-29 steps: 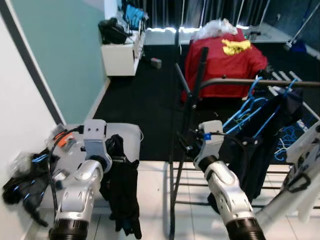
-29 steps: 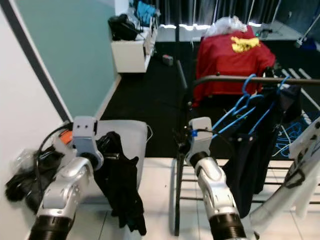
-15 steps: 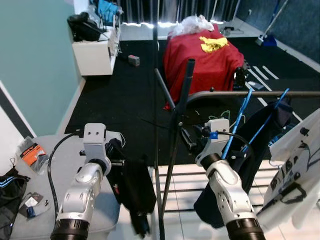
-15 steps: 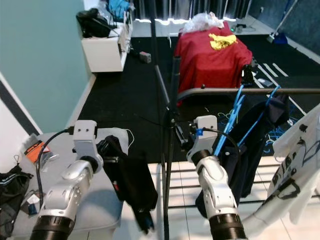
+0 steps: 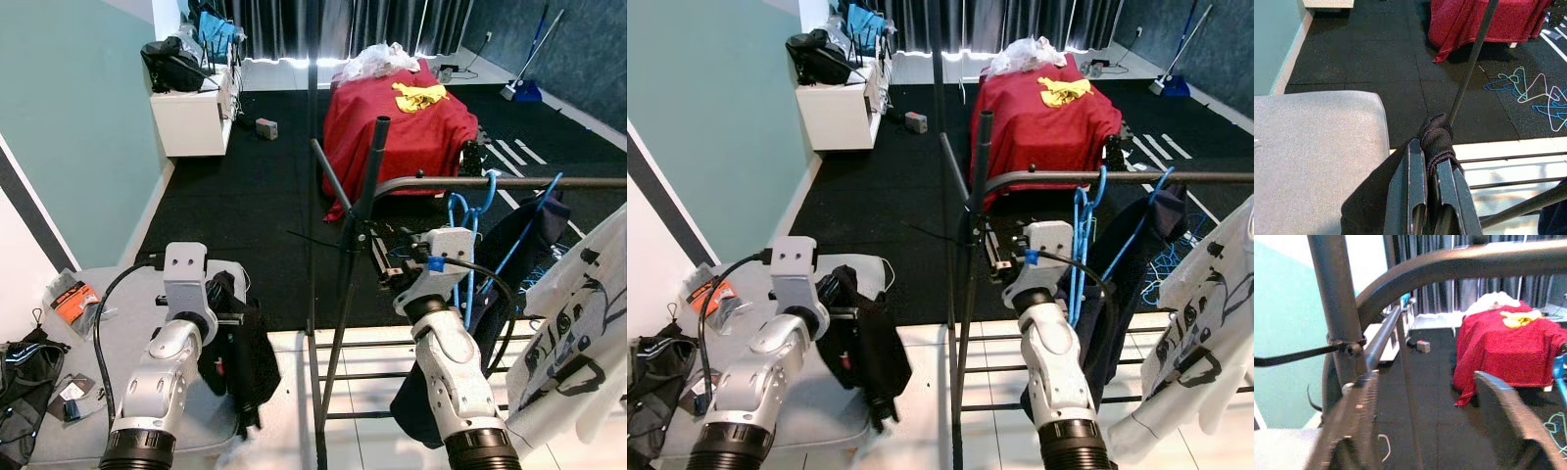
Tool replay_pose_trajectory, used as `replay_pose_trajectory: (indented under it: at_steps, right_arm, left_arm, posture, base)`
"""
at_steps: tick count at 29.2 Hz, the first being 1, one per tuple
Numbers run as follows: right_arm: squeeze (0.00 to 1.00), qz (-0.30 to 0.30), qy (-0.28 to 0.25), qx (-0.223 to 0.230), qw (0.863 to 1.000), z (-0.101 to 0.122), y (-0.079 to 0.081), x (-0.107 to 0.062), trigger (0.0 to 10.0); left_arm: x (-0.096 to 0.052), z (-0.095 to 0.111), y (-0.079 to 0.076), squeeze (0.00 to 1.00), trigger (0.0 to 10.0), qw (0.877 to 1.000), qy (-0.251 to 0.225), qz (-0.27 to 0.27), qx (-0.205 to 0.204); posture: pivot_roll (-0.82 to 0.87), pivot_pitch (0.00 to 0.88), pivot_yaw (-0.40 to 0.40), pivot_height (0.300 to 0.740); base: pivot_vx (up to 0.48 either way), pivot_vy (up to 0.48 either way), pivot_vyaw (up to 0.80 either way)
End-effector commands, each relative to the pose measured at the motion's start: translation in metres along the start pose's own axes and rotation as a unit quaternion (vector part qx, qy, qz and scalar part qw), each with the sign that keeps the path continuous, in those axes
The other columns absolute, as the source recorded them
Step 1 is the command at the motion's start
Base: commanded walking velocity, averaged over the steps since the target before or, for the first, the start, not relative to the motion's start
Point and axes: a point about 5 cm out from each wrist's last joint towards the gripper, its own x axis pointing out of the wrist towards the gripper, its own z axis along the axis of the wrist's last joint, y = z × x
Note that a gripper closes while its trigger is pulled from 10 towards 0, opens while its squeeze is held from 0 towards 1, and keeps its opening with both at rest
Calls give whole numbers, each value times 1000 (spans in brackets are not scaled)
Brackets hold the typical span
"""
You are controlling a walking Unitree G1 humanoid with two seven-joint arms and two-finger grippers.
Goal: Hang hanger
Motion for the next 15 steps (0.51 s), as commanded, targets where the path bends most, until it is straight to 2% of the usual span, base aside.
replay_pose_trajectory:
  at_steps: [1, 2, 3, 5, 6, 11, 15]
  right_arm:
    - [1000, -7, -15, -4, 1000, 5, -1, -1, 10000]
    - [1000, -7, -15, -4, 1000, 5, -1, -1, 10000]
    - [1000, -31, -14, -23, 999, 6, -7, 1, 10000]
    - [1000, -31, -14, -23, 999, 6, -7, 1, 10000]
    - [0, -87, -12, -56, 995, 8, -22, 3, 10000]
    - [0, -155, -32, -82, 984, 14, -38, -3, 10000]
    - [0, -165, -33, -84, 982, 14, -41, -4, 10000]
  left_arm:
    - [1, 2, 3, 0, 10000, 1000, -9, 5, 1]
    - [1, 2, 3, 0, 10000, 1000, -9, 5, 1]
    - [2, 1, 3, 0, 10000, 1000, -9, 4, 1]
    - [2, 1, 3, 0, 10000, 1000, -9, 4, 1]
    - [1, 1, 3, 0, 10000, 1000, -8, 4, 1]
    - [0, 0, 4, 0, 10000, 1000, -9, 4, 0]
    - [0, 1, 4, 0, 10000, 1000, -9, 3, -1]
  posture:
    - [-8, 4, 8, 740]
    - [-8, 4, 8, 740]
    - [-9, 4, 7, 740]
    - [-9, 4, 7, 740]
    - [-7, 5, 3, 740]
    - [-7, 8, 4, 740]
    - [-8, 9, 5, 740]
  base:
    - [0, 0, 0]
    - [0, 0, 0]
    - [0, 0, 0]
    - [0, 0, 0]
    - [0, 0, 0]
    - [0, 0, 0]
    - [0, 0, 0]
